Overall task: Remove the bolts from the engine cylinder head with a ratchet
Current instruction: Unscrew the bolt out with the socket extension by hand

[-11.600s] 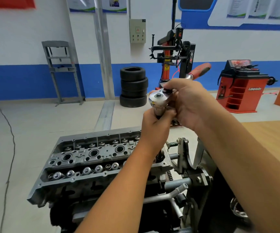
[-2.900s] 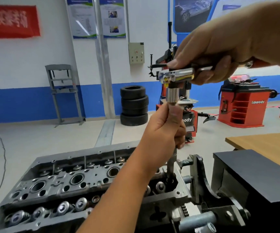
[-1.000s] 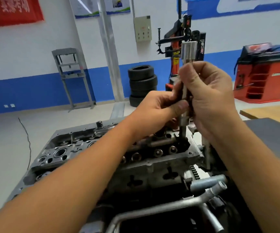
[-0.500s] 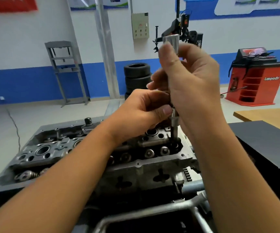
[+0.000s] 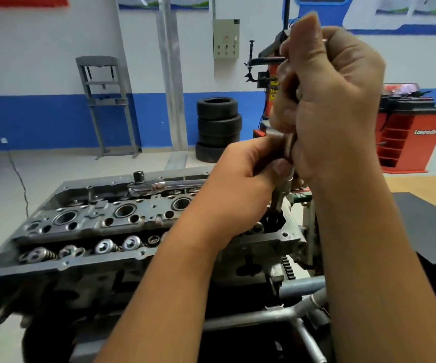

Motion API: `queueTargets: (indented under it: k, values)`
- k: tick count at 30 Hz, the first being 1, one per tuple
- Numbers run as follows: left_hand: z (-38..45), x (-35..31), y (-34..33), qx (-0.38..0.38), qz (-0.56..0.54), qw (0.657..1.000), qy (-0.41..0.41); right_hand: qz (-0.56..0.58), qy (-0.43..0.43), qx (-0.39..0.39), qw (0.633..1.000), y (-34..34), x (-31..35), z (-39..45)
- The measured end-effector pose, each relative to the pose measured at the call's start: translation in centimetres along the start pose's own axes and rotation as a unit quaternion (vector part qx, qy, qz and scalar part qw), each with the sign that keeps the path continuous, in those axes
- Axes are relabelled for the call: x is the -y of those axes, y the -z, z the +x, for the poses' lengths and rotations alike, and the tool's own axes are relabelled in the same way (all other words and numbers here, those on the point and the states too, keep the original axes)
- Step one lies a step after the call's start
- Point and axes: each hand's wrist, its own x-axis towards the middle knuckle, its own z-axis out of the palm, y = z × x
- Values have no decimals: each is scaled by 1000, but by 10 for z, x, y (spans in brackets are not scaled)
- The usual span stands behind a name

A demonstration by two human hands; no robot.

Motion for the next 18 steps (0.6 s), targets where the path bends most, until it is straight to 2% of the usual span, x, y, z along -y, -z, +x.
queueTargets:
  k: [2, 4, 6, 8, 10, 13, 15, 18]
  values:
    - [-1, 4, 0, -31, -16, 999, -13, 28, -30, 48, 998, 2, 3, -2]
    - [-3, 7, -3, -67, -39, 997, -24, 35, -63, 61, 996, 2, 8, -5]
    - [-5, 7, -7, -100, -45, 993, -34, -1, -106, 17, 994, -5, 14, -5]
    - [-5, 9, -12, -114, -38, 992, -45, -92, -145, -52, 984, -14, 18, -5]
    - [-6, 7, -12, -104, -27, 993, -54, -160, -143, -96, 972, -23, 18, -7]
    - [-8, 3, -10, -34, -12, 998, -44, -102, -86, -116, 984, -27, 18, -10]
    - [-9, 2, -9, 0, -21, 999, -31, -35, -123, -73, 989, -19, 21, -5]
    - [-9, 3, -4, 38, -43, 998, -22, 75, -221, 93, 968, 1, 30, 0]
